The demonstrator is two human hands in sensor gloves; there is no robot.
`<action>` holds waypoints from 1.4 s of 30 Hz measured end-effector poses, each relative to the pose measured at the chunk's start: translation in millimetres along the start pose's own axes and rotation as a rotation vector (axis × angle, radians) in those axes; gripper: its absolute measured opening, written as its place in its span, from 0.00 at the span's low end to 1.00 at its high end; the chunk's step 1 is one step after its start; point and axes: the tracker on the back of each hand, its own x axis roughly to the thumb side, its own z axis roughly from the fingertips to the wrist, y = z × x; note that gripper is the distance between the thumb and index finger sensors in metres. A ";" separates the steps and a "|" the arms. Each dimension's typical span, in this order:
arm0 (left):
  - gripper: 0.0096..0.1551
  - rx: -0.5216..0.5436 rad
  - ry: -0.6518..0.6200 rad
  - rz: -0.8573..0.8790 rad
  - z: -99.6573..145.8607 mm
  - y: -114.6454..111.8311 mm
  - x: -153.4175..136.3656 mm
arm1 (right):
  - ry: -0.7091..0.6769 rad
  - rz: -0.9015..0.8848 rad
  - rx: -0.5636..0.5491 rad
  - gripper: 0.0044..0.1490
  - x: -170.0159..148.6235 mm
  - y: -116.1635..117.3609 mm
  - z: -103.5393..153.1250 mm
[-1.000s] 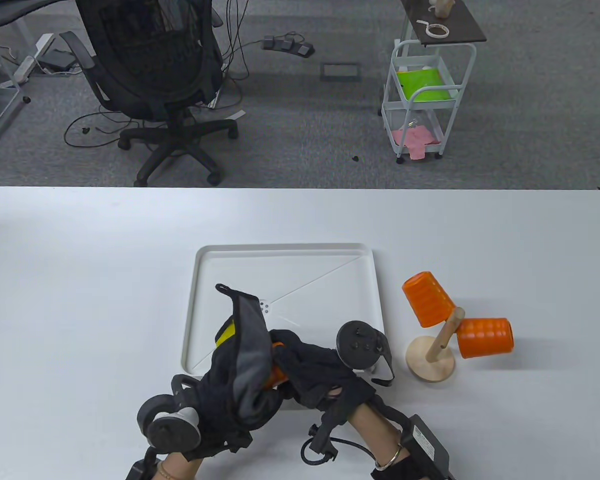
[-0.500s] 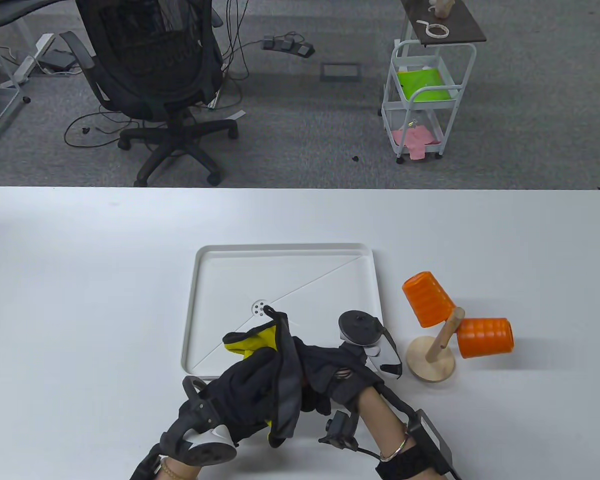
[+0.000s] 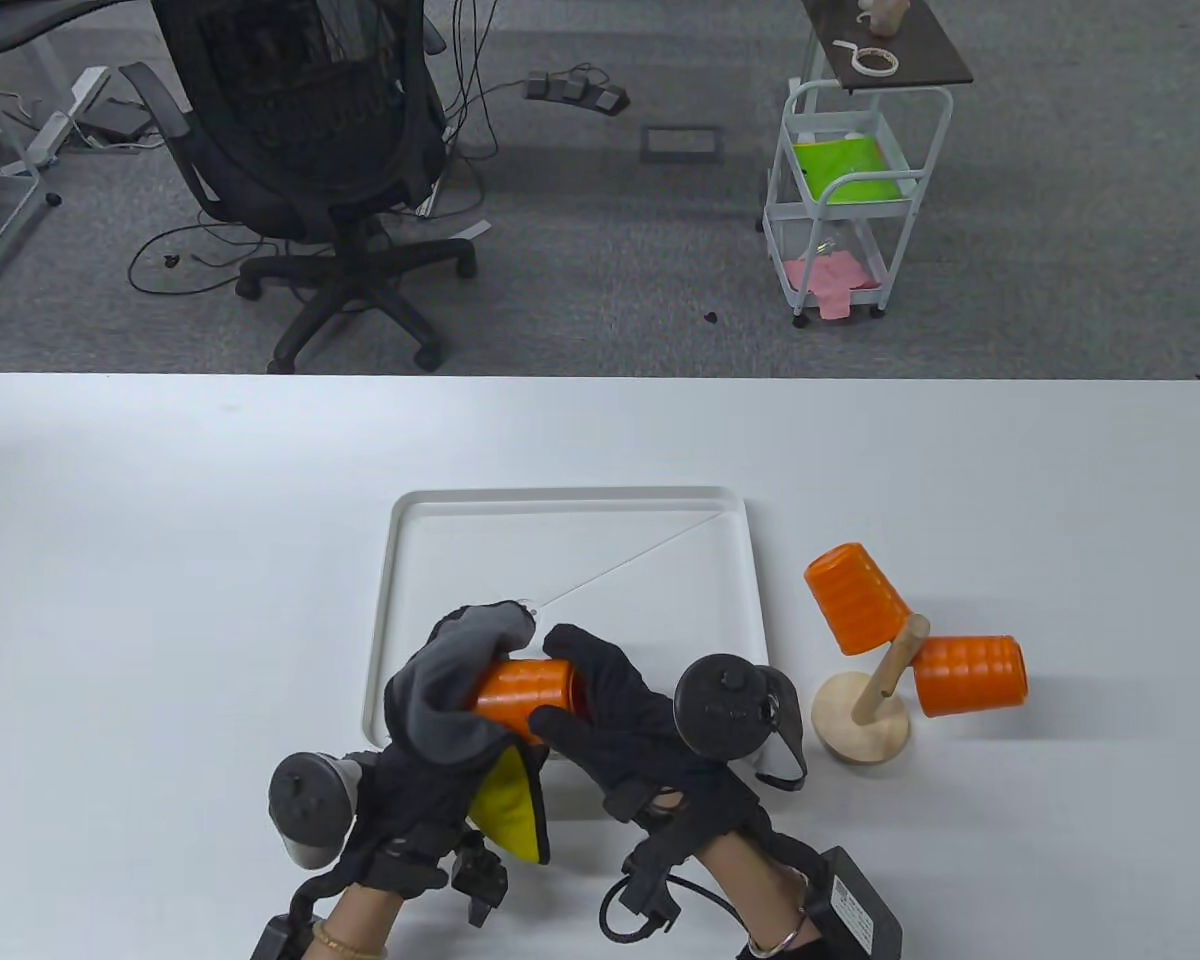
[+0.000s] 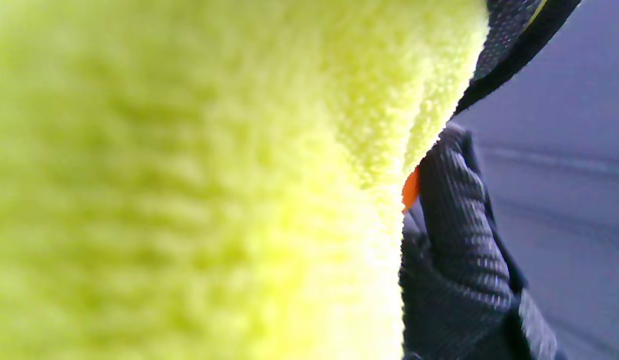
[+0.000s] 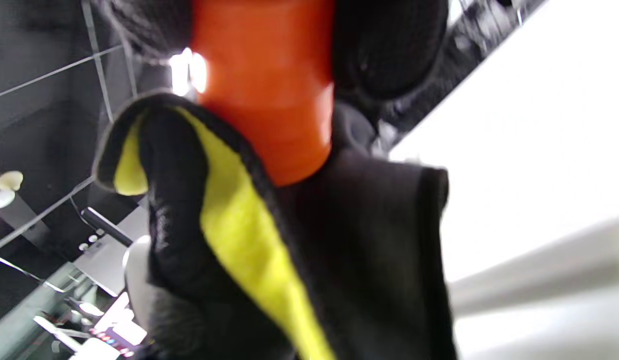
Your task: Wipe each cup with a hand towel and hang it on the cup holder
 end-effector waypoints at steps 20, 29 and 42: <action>0.44 -0.072 0.184 0.395 2.9 -3.8 -36.0 | 0.208 0.841 -0.463 0.44 79.9 -94.6 69.7; 0.43 -0.081 0.189 0.425 3.0 -4.2 -37.3 | 0.411 0.998 -0.500 0.44 83.9 -121.9 97.3; 0.43 -0.102 0.191 0.423 2.9 -5.7 -37.9 | 0.622 1.098 -0.456 0.44 45.7 -124.5 108.4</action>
